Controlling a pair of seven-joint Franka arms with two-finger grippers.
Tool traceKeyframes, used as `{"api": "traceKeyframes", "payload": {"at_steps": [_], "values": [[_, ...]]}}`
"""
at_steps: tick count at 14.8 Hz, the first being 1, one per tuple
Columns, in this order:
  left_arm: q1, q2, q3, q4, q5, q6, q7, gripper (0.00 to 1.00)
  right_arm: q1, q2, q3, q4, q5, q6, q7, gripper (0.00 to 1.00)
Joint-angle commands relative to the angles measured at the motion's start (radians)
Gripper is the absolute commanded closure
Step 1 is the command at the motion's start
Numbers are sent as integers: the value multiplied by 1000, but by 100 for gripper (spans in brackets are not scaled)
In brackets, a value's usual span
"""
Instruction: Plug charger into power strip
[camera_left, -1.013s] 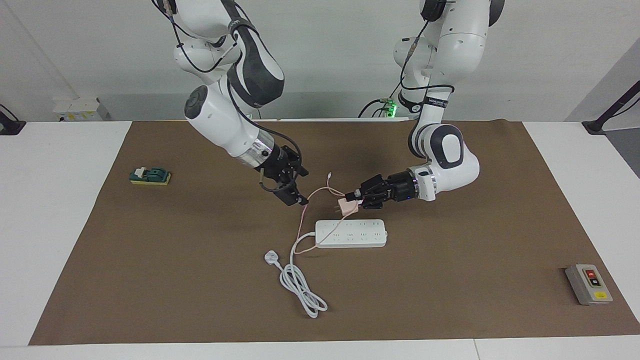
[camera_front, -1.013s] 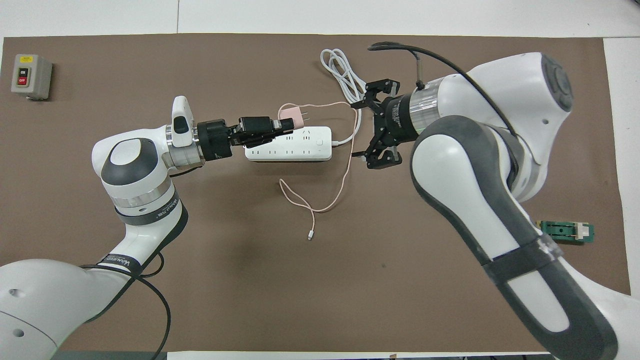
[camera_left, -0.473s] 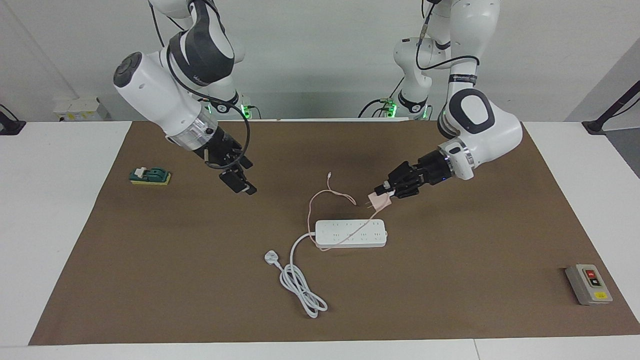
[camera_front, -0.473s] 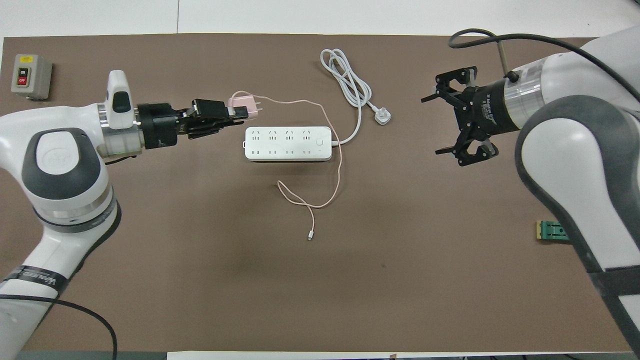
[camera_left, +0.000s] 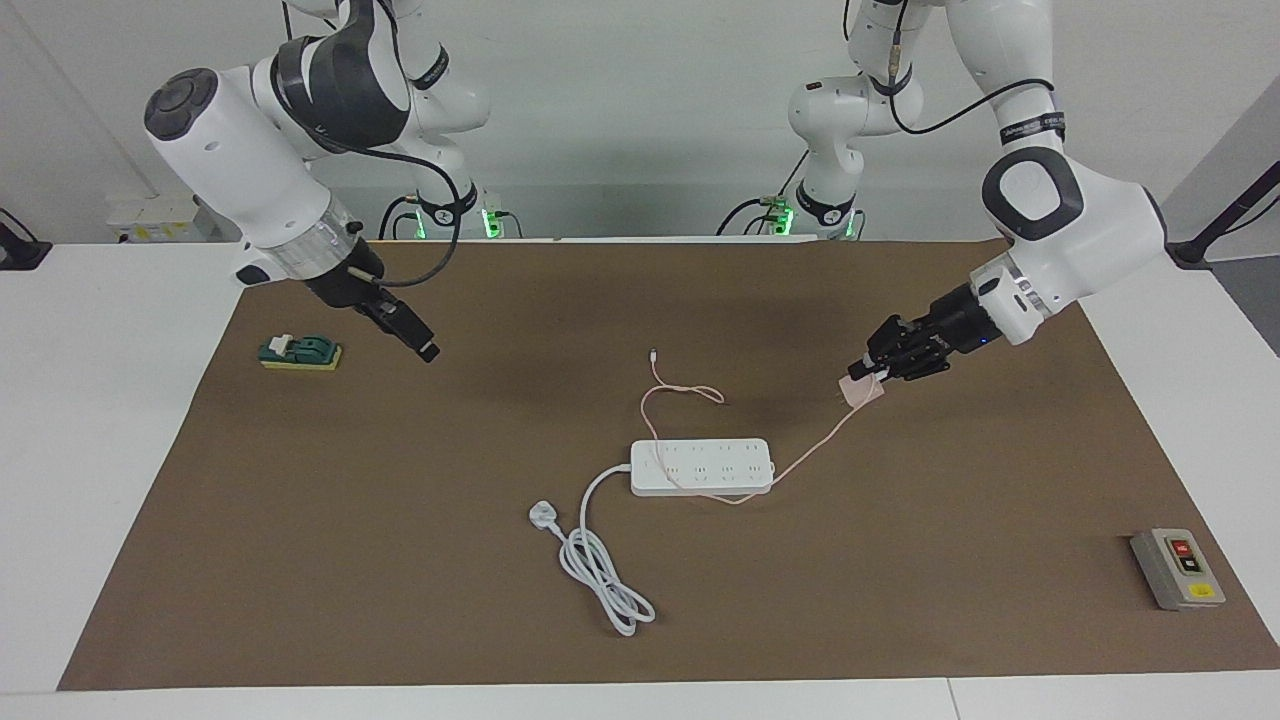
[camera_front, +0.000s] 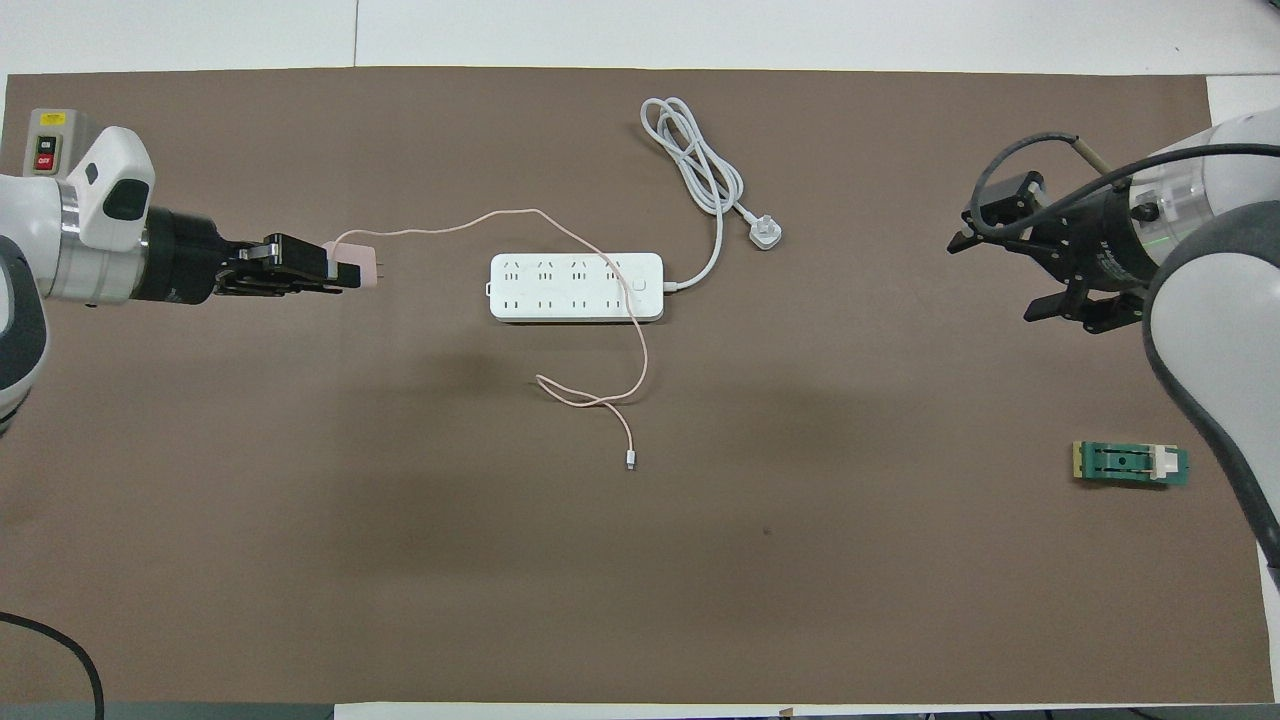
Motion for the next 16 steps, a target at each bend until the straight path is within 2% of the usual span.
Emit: {"api": "traceKeyframes", "payload": {"at_steps": [1,3,5,10,12,16], "values": [[8,-2,-3,81,190,-126,-89,100,-52,-41,14,-7,-88,-33,-258,0],[22,-5,9,86,281,-192,-93,100,-67,-62,13,-6,-134,-59,-441,0],[38,-20,14,72,339,-217,-80,100,-89,-100,13,-7,-141,-111,-533,0],[93,-51,16,57,431,-223,-70,100,-104,-162,13,-7,-208,-183,-665,0],[100,-76,14,55,549,-197,-59,100,-113,-163,11,-4,-208,-192,-704,0],[135,-85,16,48,553,-192,-80,100,-129,-162,16,34,-205,-214,-686,0]]}}
